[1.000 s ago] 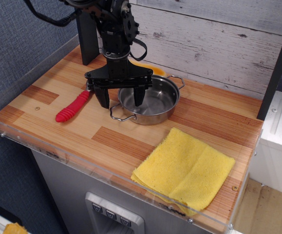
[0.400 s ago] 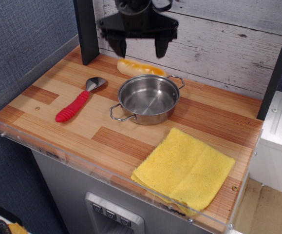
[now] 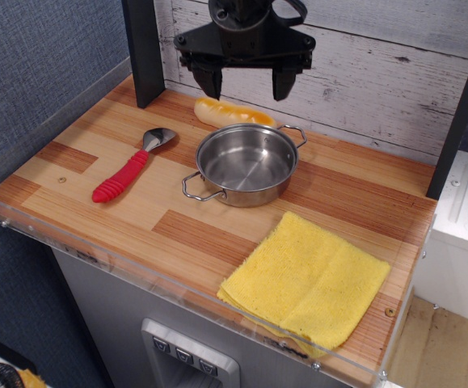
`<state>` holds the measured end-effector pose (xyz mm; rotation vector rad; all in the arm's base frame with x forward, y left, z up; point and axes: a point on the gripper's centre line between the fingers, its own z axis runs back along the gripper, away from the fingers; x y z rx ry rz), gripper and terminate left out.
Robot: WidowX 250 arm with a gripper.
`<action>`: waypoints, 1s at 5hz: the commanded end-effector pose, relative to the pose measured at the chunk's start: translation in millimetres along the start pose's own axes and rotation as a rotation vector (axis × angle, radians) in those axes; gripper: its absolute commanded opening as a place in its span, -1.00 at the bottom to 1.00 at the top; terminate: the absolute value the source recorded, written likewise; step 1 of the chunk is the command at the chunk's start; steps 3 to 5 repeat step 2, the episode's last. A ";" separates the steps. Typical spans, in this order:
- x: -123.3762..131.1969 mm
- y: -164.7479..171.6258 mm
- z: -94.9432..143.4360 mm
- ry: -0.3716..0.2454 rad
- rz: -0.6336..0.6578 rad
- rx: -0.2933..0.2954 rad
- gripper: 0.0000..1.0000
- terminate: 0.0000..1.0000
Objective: Place the bowl between the spoon and the cloth.
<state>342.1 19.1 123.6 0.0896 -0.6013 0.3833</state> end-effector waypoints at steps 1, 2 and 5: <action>-10.2 11.8 15.5 -0.050 -0.030 0.052 1.00 -1.00; -11.0 14.2 20.8 -0.085 0.002 0.093 1.00 1.00; -11.0 14.2 20.8 -0.085 0.002 0.093 1.00 1.00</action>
